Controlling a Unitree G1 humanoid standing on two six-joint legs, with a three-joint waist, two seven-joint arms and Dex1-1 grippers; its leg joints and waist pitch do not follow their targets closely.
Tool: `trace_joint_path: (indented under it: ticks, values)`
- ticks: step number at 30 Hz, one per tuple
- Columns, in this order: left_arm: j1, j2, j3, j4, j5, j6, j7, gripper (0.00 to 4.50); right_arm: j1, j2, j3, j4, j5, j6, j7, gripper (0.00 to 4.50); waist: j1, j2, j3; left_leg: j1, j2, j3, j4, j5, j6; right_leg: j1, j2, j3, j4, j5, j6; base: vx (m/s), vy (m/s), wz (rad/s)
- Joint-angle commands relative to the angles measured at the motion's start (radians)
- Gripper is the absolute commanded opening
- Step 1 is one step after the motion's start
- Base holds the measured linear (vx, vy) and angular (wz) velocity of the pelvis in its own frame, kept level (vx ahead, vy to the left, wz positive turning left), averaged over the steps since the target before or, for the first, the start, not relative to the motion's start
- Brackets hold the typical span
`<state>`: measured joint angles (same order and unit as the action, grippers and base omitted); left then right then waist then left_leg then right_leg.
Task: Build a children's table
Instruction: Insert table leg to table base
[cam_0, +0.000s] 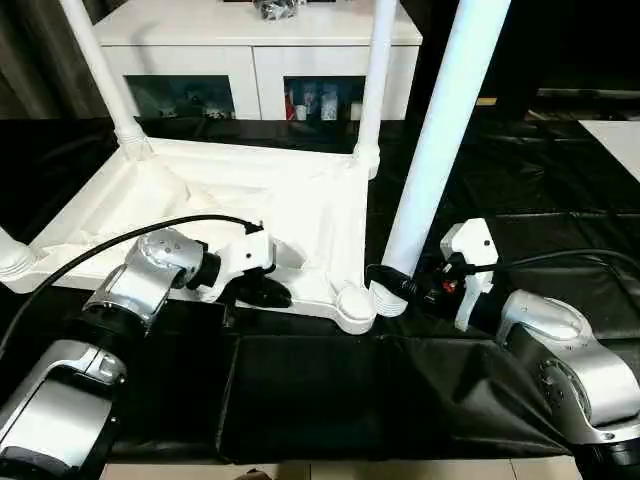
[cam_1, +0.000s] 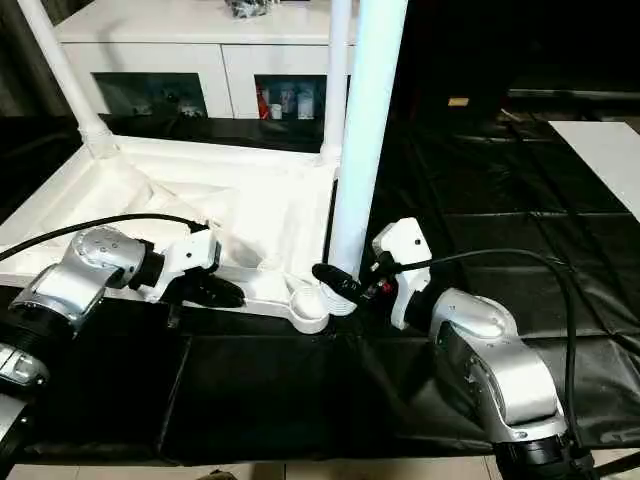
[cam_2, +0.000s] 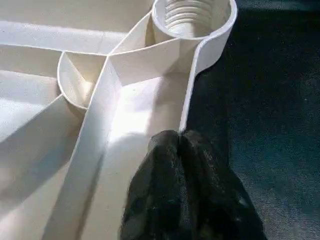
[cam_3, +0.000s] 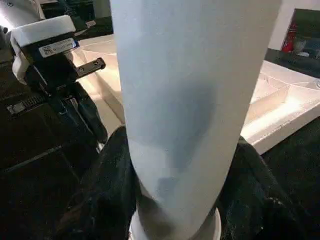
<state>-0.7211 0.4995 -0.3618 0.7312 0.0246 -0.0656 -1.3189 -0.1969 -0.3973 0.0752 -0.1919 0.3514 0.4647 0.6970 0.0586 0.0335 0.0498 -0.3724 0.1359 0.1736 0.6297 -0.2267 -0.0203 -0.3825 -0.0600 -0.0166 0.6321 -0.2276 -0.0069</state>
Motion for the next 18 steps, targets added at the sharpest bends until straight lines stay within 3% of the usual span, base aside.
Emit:
trace_joint_path:
  ticks: [1, 5, 18]
  values:
    - [-0.014, -0.025, -0.008, 0.03, 0.011, 0.017, 0.02, 0.45, -0.006, -0.006, -0.004, -0.021, 0.004, -0.012, 0.008, 1.88, 0.001, -0.002, -0.06, 0.017, 0.093, -0.036, -0.089, -0.082, 0.039, 0.043, -0.1, 0.044, -0.059, 0.091, -0.29, 0.0, 0.0, 0.0]
    - [-0.023, -0.034, -0.004, 0.04, 0.023, 0.004, 0.035, 0.77, -0.008, -0.004, 0.001, -0.02, 0.004, -0.013, 0.008, 1.88, 0.004, -0.003, -0.058, 0.017, 0.094, -0.035, -0.091, -0.1, 0.037, 0.043, -0.102, 0.045, -0.063, 0.053, -0.293, 0.0, 0.0, 0.0]
    - [-0.025, -0.025, -0.027, 0.076, 0.08, -0.046, 0.039, 0.77, 0.0, 0.0, 0.009, -0.027, 0.006, -0.01, 0.009, 1.88, 0.001, -0.001, -0.059, 0.017, 0.095, -0.036, -0.092, -0.095, 0.039, 0.043, -0.101, 0.045, -0.062, 0.07, -0.291, 0.0, 0.0, 0.0]
